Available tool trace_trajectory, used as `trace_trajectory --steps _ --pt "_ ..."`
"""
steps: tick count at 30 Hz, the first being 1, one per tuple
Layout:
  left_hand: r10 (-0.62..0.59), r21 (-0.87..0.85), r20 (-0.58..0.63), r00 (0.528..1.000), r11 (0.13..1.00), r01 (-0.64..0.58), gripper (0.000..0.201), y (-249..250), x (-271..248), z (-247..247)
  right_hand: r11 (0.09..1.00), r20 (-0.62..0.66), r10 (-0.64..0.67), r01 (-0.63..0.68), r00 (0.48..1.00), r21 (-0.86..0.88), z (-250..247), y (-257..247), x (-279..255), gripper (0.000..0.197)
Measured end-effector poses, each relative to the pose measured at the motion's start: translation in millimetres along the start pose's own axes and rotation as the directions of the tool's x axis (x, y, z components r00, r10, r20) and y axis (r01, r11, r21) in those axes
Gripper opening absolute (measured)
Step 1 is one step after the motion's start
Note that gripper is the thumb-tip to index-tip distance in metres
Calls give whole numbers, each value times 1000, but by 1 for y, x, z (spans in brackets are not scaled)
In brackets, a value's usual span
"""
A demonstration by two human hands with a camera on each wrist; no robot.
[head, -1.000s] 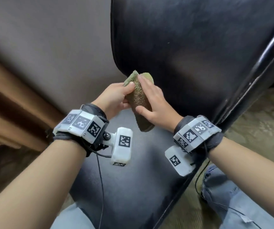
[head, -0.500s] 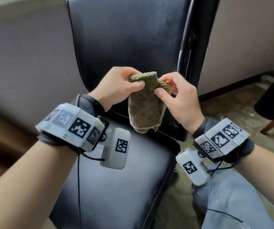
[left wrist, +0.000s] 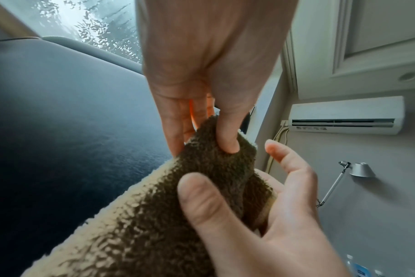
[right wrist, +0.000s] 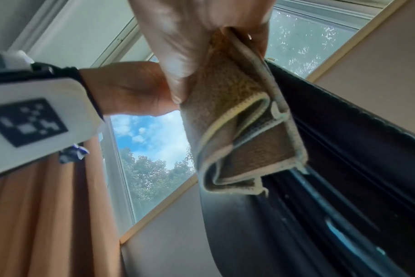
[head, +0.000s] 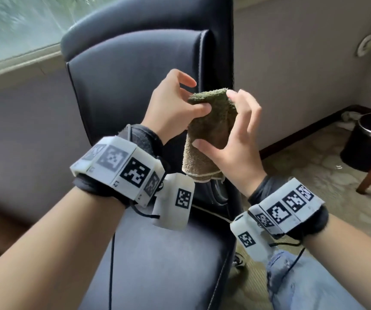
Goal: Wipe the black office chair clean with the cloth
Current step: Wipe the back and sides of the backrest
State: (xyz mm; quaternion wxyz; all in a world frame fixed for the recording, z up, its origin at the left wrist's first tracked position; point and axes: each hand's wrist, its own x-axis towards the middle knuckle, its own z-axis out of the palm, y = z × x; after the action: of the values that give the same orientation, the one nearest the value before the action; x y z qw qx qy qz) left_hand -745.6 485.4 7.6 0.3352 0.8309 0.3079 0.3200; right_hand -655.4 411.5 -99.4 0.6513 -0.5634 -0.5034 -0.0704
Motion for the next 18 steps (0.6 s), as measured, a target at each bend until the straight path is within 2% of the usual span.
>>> trace_trajectory --steps 4,8,11,18 --pt "42 0 -6 999 999 -42 42 6 11 5 999 -113 -31 26 993 -40 3 9 13 71" --pt "75 -60 30 997 996 -73 40 12 16 6 992 -171 9 13 985 129 -2 5 22 59" --pt "106 -87 31 994 991 -103 39 21 23 8 985 -204 14 22 979 171 -11 8 34 51" --pt "155 -157 -36 987 975 -159 36 51 52 4 989 -313 -57 97 948 115 -22 5 89 40"
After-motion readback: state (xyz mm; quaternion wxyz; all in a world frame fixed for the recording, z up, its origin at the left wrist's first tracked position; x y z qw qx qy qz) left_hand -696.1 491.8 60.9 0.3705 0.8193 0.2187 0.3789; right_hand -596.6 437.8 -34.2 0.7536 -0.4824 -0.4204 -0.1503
